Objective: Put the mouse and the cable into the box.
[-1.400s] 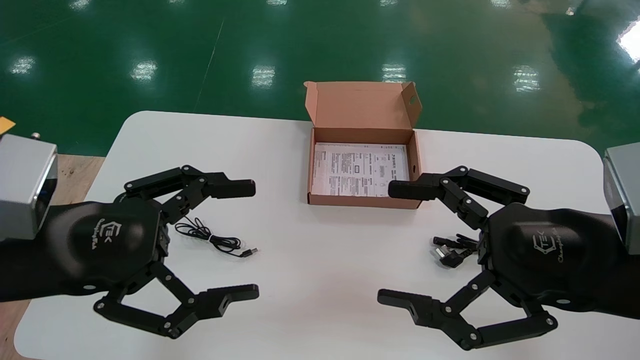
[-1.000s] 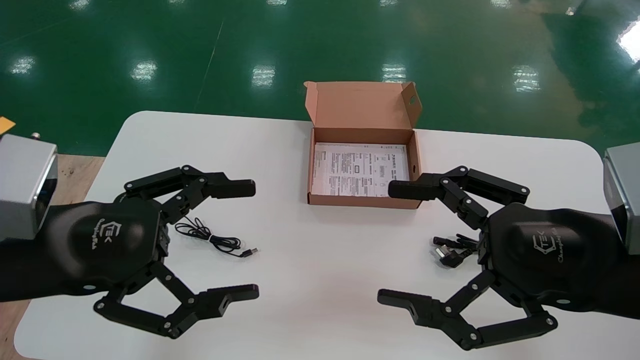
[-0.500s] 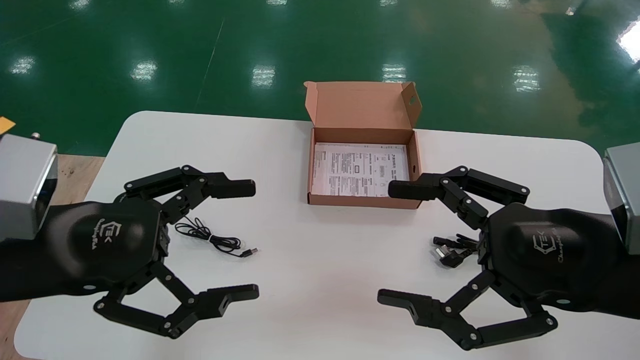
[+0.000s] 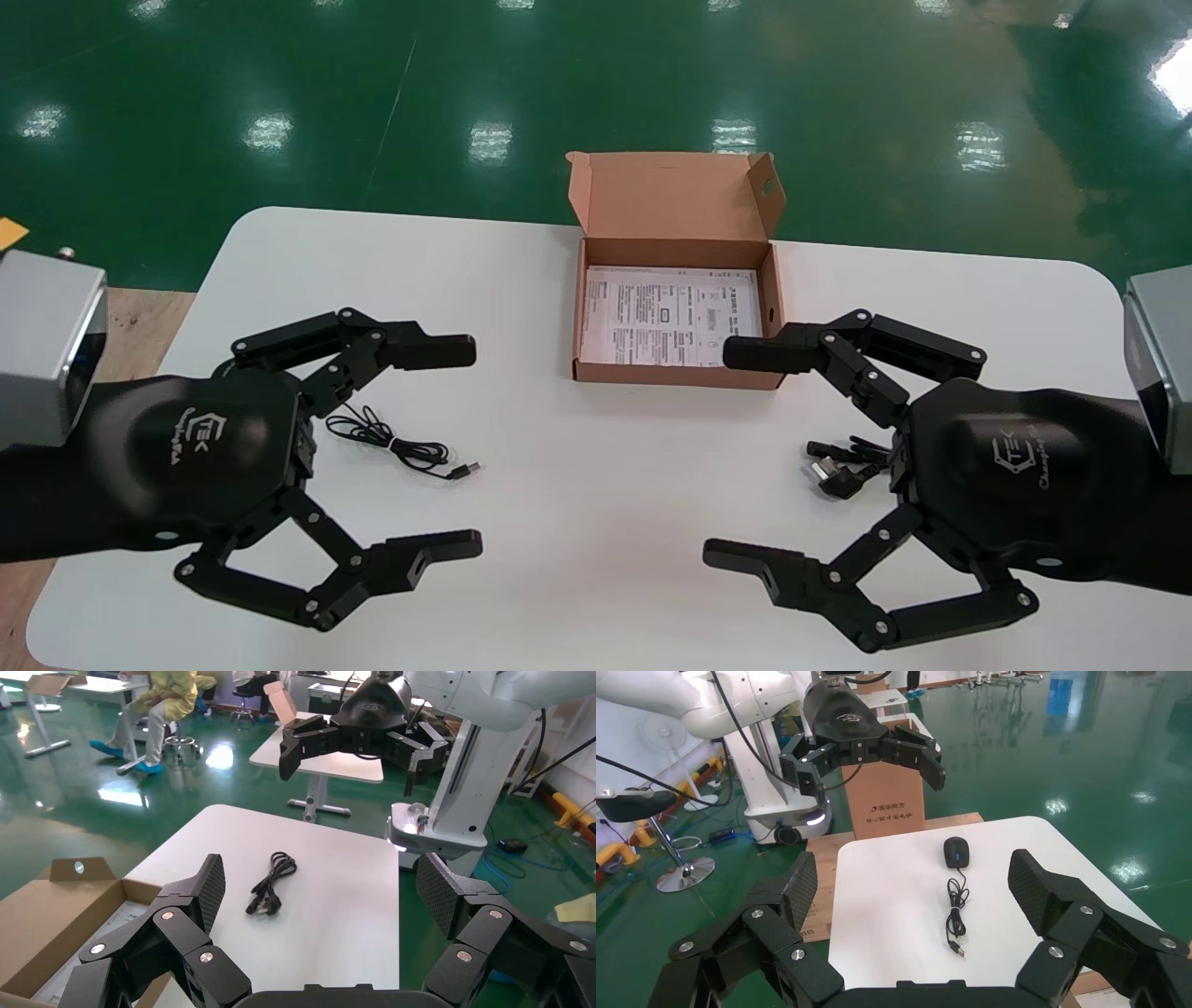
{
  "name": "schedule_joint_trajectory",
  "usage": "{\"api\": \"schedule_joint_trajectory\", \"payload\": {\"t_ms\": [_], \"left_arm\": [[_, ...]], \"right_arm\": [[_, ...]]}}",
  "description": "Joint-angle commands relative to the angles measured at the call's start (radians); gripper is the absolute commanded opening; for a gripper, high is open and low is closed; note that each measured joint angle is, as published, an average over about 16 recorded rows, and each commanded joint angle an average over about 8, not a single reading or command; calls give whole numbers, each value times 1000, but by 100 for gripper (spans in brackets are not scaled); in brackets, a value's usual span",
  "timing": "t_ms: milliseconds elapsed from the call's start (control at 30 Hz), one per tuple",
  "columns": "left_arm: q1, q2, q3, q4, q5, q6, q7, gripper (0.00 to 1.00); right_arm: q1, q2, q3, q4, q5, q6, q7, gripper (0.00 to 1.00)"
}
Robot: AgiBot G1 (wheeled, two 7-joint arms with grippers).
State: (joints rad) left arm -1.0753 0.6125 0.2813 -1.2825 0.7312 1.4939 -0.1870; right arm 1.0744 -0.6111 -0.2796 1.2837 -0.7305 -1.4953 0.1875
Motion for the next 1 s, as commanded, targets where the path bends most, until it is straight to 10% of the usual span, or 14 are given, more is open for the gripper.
{"api": "schedule_joint_trajectory", "payload": {"t_ms": [33, 567, 1000], "left_arm": [[0, 0, 0, 0, 0, 0, 0, 100], [-36, 5, 31, -18, 44, 38, 2, 100], [-405, 111, 334, 191, 492, 90, 201, 100]], "right_arm": [[0, 0, 0, 0, 0, 0, 0, 100], [4, 24, 3, 8, -15, -14, -12, 100], [157, 140, -117, -87, -353, -87, -243, 100]]}}
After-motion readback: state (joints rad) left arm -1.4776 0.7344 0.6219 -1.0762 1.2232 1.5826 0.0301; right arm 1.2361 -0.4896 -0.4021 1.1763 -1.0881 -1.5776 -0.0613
